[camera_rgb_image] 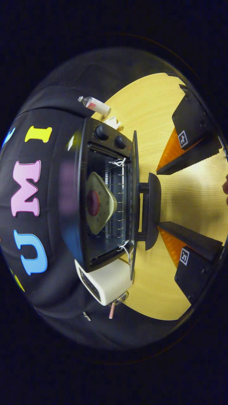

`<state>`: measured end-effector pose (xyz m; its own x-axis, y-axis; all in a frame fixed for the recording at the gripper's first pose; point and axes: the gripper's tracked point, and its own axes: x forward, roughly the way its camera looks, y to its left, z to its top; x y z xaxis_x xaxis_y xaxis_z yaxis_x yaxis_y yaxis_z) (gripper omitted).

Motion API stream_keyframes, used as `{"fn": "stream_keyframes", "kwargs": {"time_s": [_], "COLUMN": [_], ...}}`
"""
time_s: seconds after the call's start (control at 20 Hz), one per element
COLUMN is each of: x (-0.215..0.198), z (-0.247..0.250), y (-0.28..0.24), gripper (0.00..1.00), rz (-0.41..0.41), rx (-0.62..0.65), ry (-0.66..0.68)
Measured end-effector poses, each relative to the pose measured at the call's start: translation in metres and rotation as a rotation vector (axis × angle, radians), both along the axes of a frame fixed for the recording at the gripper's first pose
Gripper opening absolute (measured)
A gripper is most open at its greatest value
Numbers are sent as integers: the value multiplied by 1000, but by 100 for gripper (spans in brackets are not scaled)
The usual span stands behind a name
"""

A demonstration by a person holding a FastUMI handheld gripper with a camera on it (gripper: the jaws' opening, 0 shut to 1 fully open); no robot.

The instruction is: Open the toaster oven, put the food inside, and close the toaster oven door.

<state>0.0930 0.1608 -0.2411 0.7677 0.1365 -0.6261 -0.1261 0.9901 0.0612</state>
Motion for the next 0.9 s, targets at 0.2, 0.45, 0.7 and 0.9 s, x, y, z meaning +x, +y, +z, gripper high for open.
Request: {"fn": "stream_keyframes", "kwargs": {"time_s": [0.2, 0.45, 0.7, 0.9], "x": [5, -3, -33, -56], "z": [56, 142, 206, 247], "y": [0, -34, -111, -158], "gripper": [98, 98, 98, 98], "rz": [-26, -80, -160, -195], "rx": [69, 135, 80, 27], "ry": [-99, -301, -467, -551]}}
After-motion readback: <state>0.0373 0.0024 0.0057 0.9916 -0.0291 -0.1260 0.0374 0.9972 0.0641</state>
